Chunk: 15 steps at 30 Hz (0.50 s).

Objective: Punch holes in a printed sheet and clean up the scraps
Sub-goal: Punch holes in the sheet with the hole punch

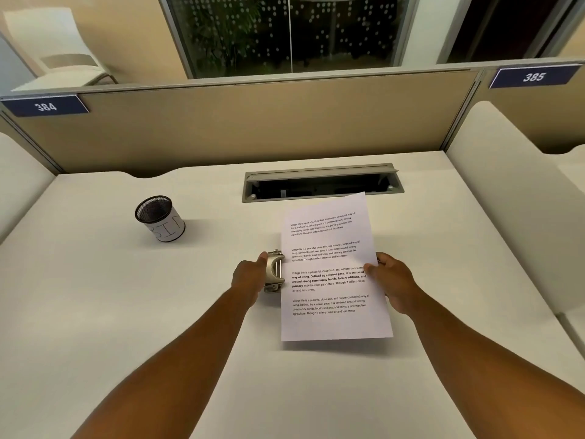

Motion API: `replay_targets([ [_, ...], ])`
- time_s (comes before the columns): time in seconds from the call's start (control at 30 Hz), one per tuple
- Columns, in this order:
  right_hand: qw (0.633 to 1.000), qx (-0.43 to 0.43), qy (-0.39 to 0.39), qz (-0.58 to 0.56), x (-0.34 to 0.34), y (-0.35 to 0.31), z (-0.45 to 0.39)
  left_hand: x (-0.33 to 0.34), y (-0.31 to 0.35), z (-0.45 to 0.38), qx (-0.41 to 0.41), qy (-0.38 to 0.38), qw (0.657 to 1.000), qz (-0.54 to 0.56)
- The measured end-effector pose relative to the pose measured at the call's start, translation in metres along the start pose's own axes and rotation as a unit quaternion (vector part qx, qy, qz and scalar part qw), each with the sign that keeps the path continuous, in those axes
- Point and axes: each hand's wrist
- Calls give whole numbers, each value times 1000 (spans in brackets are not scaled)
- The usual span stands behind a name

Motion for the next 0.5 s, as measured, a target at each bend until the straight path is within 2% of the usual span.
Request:
replay_targets([
  [0.5,999,27,-17,-16,2,-1,5,11,3,6,13,-7,999,-31],
])
Point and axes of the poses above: each hand's wrist, its own z-axis away from the middle knuckle, its own x-axis out of the palm, y = z × x, and after that the axes turned 4 degrees about x, right-handed
